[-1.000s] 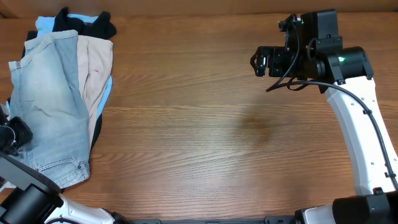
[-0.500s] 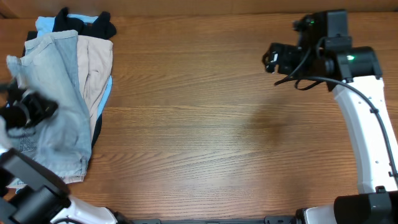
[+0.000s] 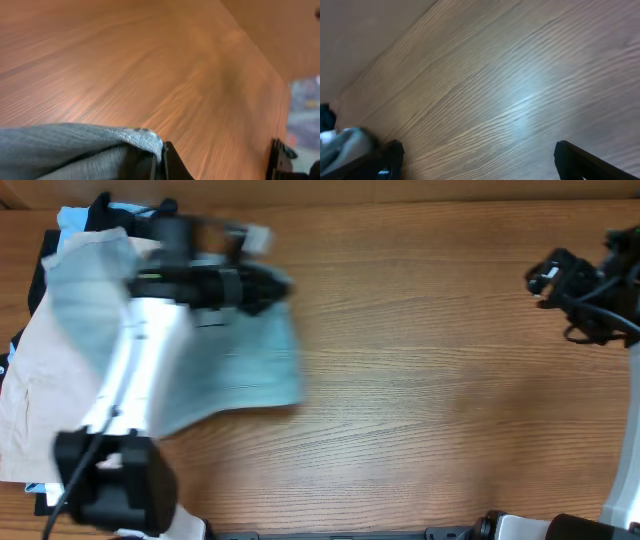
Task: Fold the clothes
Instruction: 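Grasp the denim shorts with the left gripper and drag them right onto the table, then grasp the shorts' waistband corners with both grippers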
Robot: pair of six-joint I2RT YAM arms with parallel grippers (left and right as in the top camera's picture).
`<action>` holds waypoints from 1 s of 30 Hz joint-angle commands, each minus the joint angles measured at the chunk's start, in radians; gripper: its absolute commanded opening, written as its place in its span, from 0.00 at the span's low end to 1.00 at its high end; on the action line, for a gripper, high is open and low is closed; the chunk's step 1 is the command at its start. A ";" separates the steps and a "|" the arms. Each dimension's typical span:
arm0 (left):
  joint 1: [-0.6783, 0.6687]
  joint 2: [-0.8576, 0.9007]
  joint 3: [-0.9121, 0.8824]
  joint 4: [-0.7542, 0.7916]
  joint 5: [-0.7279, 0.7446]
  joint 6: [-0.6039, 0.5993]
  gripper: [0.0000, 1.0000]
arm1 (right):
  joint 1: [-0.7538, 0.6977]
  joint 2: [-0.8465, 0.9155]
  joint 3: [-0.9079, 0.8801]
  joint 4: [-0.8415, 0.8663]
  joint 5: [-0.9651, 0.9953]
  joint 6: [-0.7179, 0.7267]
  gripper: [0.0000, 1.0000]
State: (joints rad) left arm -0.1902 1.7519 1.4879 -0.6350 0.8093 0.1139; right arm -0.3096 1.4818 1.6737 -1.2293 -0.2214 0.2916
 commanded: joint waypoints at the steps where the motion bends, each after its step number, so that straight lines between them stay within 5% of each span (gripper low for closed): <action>1: -0.265 0.085 0.021 0.155 -0.178 -0.120 0.04 | -0.038 -0.014 0.029 -0.006 -0.009 -0.012 1.00; 3: -0.365 0.144 0.021 0.247 -0.249 -0.144 0.08 | -0.050 -0.014 0.029 -0.006 -0.009 -0.029 1.00; 4: -0.402 0.173 0.021 0.286 -0.275 -0.148 0.23 | -0.053 -0.014 0.029 -0.006 -0.008 -0.031 1.00; 6: -0.464 0.230 0.021 0.350 -0.325 -0.151 0.80 | -0.053 -0.014 0.029 -0.005 -0.005 -0.034 1.00; 7: -0.478 0.246 0.021 0.362 -0.346 -0.163 1.00 | -0.053 -0.014 0.029 -0.003 -0.004 -0.034 1.00; 15: -0.386 0.229 0.082 0.241 -0.394 -0.242 1.00 | -0.055 -0.014 0.029 0.023 -0.002 -0.037 1.00; 24: -0.188 0.137 0.438 -0.491 -0.455 -0.207 1.00 | 0.026 0.026 -0.039 -0.110 -0.053 -0.083 1.00; 30: -0.163 0.097 0.473 -0.836 -0.624 -0.290 1.00 | 0.158 0.023 -0.227 -0.111 -0.033 -0.051 1.00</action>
State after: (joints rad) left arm -0.3462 1.8637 1.9526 -1.3769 0.3206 -0.1062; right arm -0.2039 1.5028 1.5249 -1.3426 -0.2584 0.2268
